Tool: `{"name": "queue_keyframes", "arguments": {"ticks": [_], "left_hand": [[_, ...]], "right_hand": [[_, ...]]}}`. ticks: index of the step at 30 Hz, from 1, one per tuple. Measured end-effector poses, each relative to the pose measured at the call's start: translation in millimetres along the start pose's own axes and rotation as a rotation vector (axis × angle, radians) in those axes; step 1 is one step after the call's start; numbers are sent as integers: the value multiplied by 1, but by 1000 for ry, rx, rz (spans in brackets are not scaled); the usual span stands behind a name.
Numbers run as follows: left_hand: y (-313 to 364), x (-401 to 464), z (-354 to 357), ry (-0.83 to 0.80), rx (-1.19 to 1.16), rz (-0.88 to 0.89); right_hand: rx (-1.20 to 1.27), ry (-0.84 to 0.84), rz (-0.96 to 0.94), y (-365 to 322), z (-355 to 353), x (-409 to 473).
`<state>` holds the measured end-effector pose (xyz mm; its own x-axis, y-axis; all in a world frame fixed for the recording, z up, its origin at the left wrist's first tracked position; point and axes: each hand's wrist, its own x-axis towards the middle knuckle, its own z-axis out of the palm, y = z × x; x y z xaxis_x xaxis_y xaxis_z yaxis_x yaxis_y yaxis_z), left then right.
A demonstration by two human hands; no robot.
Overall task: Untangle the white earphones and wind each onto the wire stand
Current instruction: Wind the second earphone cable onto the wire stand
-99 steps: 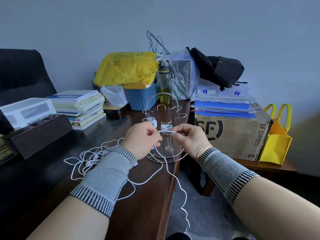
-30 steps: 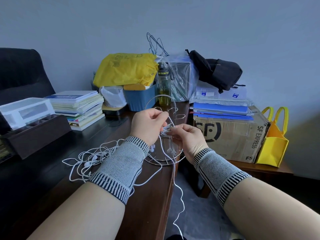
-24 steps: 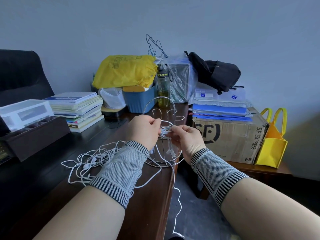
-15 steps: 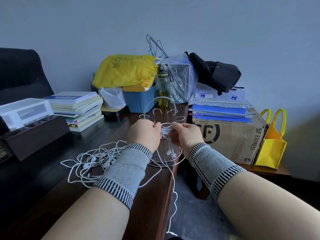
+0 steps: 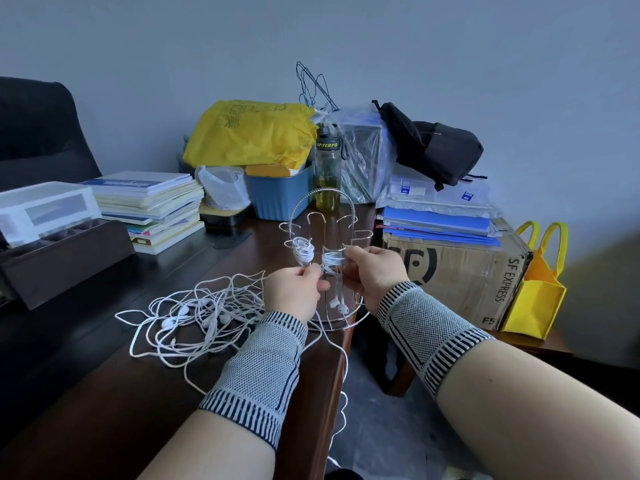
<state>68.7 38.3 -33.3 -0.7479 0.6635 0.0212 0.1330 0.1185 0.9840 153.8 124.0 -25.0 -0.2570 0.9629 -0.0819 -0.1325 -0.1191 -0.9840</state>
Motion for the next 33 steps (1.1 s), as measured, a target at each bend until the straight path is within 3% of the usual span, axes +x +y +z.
{"name": "queue_keyframes", "arguments": {"ticks": [7, 17, 27, 33], "left_hand": [[2, -4, 1, -102, -256, -202], [3, -3, 0, -158, -423, -281], [0, 2, 6, -127, -369, -235], [4, 2, 10, -144, -364, -207]], "right_hand": [[40, -4, -30, 6, -2, -4], [-112, 21, -31, 8, -6, -12], [-174, 17, -55, -1, -7, -13], [-156, 14, -245, 6, -9, -16]]}}
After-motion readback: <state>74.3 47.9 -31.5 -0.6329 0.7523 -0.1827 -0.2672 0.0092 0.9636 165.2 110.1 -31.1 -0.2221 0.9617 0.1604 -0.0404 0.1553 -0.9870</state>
